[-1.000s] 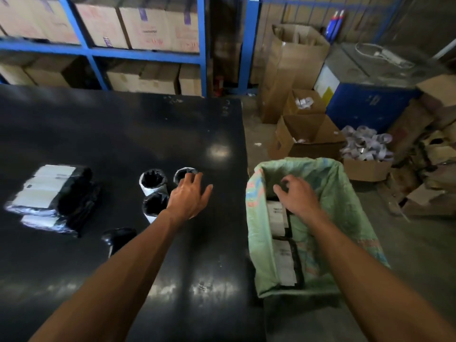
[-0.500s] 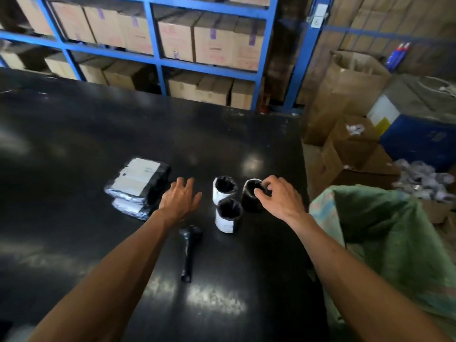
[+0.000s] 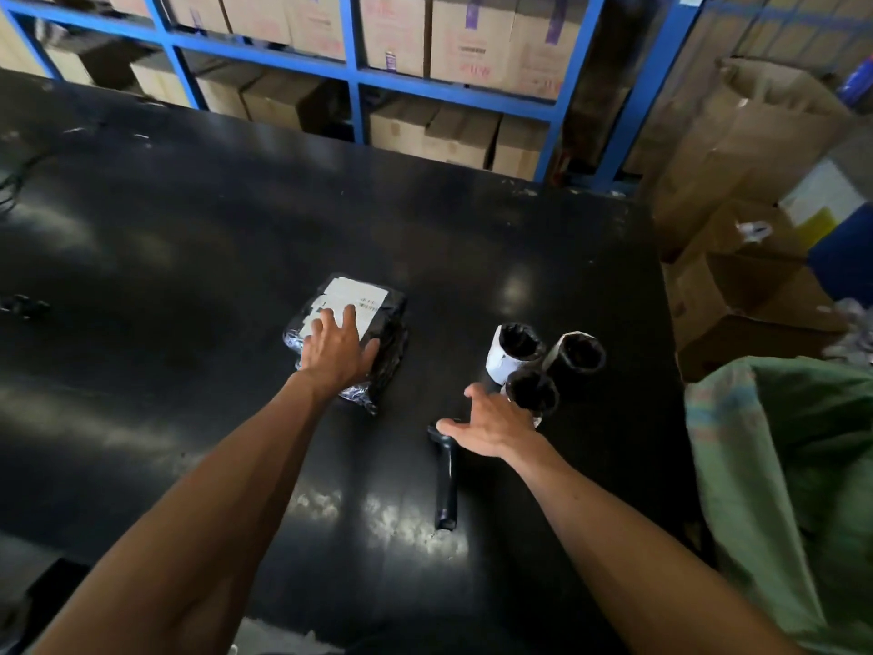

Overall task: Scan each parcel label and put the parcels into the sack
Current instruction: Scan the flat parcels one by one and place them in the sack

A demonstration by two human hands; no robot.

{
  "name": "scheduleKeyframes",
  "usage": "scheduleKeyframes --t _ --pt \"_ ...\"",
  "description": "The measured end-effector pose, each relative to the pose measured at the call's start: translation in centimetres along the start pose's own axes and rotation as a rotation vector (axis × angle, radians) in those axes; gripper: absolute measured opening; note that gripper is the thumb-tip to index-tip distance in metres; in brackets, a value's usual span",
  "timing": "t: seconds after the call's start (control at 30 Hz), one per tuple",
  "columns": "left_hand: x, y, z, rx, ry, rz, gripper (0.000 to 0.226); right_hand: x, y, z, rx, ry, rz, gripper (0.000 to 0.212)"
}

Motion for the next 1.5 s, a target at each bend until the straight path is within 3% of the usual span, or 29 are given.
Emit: scheduleKeyframes --t 0.23,0.43,0.7,0.83,0.93,1.07,1.2,1.33,1.5 --pt "-3.8 2.7 4.3 -0.109 -0.174 -0.035 0.112 0.7 4.5 0.9 -0.117 0.162 -0.018 0.101" --pt "-6.2 5.1 7.1 -0.238 -0.302 -0.134 0.14 1.1 5.7 2.2 -0.123 0.224 0.107 0.082" --pt "-6.9 5.2 9.5 -0.35 -0.156 -0.151 0.147 1.8 2.9 3.9 -0.029 0.233 0.376 0.067" --pt "-6.4 5.6 10.0 -0.473 -0.08 -0.282 0.16 2.5 1.4 4.8 0.038 0.242 0.646 0.05" --pt "-5.9 4.9 9.6 -0.435 -0.082 -0.257 0.153 2.1 -0.2 4.7 0.078 0.206 0.903 0.012" --pt "-5.2 3.3 7.9 -0.266 -0.107 -0.234 0.137 1.3 -0.6 4.8 0.027 0.236 1.271 0.027" --pt "-4.5 1.5 4.9 -0.101 -0.135 -0.273 0.123 -1.4 -2.3 4.1 0.038 0.133 1.463 0.031" --pt "-3.7 0.9 1.9 -0.044 -0.17 -0.318 0.114 -3.4 -4.4 2.7 0.135 -0.042 1.361 0.03" --pt "-2.5 1.3 -1.5 -0.025 -0.144 -0.298 0.112 -4.9 -5.0 0.6 0.227 -0.167 1.181 0.045"
Point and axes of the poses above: each hand's wrist, its own z-axis towards the middle knuckle, its own y-axis out of the palm, x = y × z, the point moved 9 cm from there along z, towards the middle knuckle, and after that the axes turned 12 degrees about z, right-handed, at the moved point
